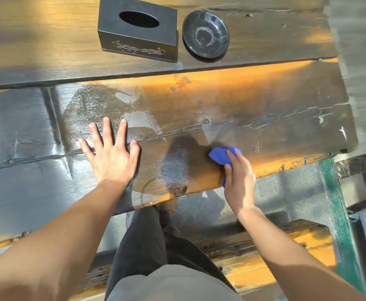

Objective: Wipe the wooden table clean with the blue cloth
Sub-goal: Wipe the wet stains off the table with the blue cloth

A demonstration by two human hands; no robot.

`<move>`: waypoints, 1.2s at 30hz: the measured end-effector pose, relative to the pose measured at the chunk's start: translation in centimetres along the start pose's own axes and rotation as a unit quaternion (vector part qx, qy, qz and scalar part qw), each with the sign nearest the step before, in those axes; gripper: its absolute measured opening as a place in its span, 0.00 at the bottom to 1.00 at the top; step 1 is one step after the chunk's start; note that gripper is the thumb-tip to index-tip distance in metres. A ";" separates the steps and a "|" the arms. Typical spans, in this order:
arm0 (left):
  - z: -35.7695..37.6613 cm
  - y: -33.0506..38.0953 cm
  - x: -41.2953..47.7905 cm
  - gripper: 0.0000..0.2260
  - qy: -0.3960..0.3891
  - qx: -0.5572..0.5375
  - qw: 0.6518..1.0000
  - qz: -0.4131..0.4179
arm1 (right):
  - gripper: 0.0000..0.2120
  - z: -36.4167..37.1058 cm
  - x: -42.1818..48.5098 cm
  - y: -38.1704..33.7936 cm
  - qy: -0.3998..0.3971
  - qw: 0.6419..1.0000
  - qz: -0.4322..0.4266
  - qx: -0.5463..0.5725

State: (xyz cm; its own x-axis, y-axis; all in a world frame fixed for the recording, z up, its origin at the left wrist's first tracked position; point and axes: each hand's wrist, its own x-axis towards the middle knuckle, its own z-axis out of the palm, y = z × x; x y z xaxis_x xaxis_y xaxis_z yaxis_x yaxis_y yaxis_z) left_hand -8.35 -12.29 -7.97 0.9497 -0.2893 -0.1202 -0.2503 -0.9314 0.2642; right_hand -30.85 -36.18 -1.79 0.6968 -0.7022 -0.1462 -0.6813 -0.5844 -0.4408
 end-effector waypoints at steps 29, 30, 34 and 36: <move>-0.1 0.1 0.0 0.28 -0.008 0.005 1.000 -0.003 | 0.27 4.2 1.8 0.5 -0.086 0.982 -0.108 -0.128; -0.1 0.1 0.0 0.28 -0.010 0.006 1.000 -0.006 | 0.26 4.2 0.8 0.7 -0.089 0.983 -0.108 -0.121; -0.4 0.2 0.3 0.28 -0.032 0.003 0.999 -0.018 | 0.22 3.2 -1.8 1.0 -0.091 0.988 -0.103 -0.077; -0.6 0.2 0.4 0.27 -0.037 -0.013 0.999 -0.020 | 0.19 2.4 -1.9 0.8 -0.096 0.989 -0.099 -0.046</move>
State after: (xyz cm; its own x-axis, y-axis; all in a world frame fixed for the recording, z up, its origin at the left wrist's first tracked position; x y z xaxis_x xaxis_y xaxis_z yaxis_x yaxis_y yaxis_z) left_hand -7.88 -12.44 -7.36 0.9419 -0.2686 -0.2017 -0.2065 -0.9367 0.2827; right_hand -32.11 -34.33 -3.99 0.8424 -0.4851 -0.2345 -0.5385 -0.7438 -0.3960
